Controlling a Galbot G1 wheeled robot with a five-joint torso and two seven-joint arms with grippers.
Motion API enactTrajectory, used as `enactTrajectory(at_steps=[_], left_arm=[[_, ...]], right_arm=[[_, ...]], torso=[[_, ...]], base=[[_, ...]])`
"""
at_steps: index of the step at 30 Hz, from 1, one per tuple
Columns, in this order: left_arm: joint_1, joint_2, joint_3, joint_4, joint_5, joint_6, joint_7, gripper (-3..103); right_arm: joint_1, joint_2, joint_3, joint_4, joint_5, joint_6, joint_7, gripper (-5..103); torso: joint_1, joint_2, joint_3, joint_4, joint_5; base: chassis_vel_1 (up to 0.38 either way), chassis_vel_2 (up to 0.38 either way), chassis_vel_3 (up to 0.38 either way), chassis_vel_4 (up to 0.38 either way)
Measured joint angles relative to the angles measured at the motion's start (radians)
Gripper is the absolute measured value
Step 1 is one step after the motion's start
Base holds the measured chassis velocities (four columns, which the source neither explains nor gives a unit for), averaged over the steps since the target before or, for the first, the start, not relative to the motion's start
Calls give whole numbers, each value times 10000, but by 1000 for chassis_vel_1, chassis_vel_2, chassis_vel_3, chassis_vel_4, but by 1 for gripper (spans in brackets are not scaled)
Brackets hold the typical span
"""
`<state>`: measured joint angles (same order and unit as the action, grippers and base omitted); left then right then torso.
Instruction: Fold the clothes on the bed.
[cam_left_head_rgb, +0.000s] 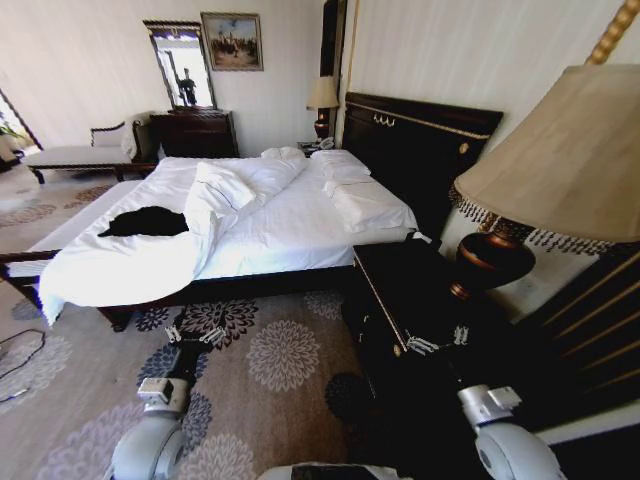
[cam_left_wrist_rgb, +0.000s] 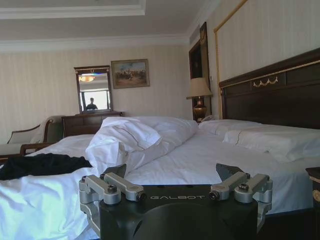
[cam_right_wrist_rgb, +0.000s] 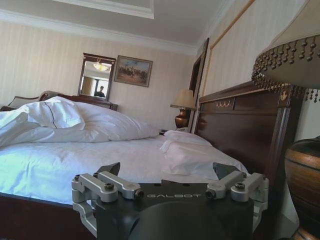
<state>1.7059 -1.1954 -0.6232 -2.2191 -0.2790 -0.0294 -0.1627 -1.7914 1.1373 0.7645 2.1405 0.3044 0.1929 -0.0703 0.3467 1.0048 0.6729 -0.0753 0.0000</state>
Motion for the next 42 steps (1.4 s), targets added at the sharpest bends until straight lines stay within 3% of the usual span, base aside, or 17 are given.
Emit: enactTrajectory(at_steps=[21, 42], left_arm=[[-60, -84, 5, 38, -179, 67, -71, 100], [-9, -74, 35, 53, -217, 54, -55, 100]], right_arm=[[-14, 43, 52, -203, 17, 147, -68, 100], [66, -12, 195, -193, 147, 146, -71, 100]], torso=[[-1, 0, 0, -1, 0], [3, -1, 1, 1, 0]], base=[[-2, 3, 2, -2], [-113, 120, 120, -115]])
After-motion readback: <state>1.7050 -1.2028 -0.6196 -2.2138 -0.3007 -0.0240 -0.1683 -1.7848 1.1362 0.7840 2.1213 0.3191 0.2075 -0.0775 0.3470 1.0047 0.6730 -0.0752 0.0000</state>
